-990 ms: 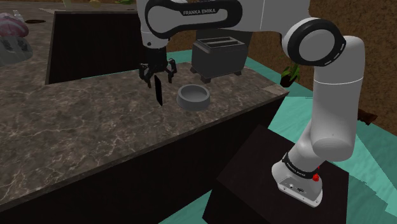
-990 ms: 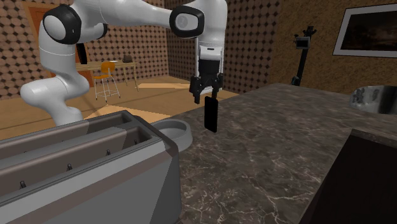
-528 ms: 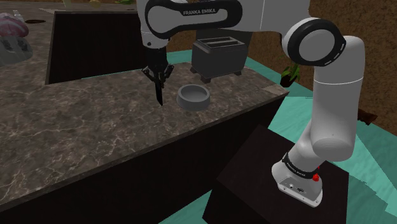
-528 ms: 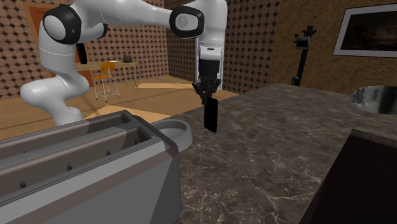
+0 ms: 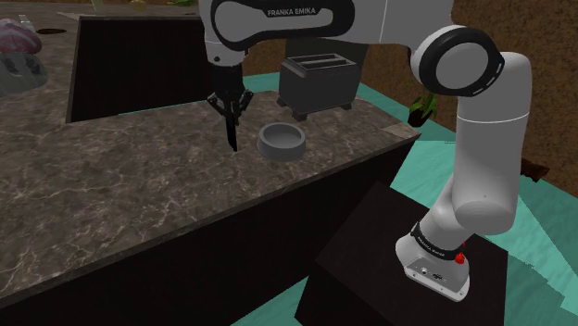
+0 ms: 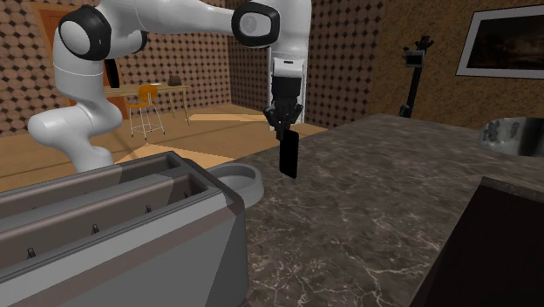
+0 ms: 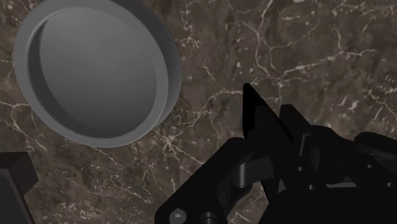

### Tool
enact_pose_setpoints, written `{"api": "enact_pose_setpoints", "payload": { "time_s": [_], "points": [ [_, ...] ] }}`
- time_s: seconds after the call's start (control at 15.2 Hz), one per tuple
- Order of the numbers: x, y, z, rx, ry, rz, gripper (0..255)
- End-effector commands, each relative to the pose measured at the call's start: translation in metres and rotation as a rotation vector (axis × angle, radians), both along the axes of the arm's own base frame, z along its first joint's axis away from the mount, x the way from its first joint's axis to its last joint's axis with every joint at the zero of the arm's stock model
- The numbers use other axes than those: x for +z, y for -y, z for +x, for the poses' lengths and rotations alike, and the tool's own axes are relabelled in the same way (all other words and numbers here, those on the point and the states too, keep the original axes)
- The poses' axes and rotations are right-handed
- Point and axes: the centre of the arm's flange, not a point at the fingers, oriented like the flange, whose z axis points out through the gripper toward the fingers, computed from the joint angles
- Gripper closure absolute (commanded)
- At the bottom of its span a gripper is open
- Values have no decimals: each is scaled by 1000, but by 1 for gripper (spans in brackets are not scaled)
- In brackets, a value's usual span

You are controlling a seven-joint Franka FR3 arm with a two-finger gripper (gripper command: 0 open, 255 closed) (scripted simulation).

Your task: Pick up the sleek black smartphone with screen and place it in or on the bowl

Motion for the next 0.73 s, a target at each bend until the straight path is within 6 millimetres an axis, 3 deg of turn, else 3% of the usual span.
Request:
{"api": "enact_pose_setpoints", "payload": {
  "time_s": [0.0, 0.66],
  "points": [
    [10, 0, 1, 0, 0, 0, 255],
    [63, 0, 1, 0, 0, 0, 255]
  ]
}}
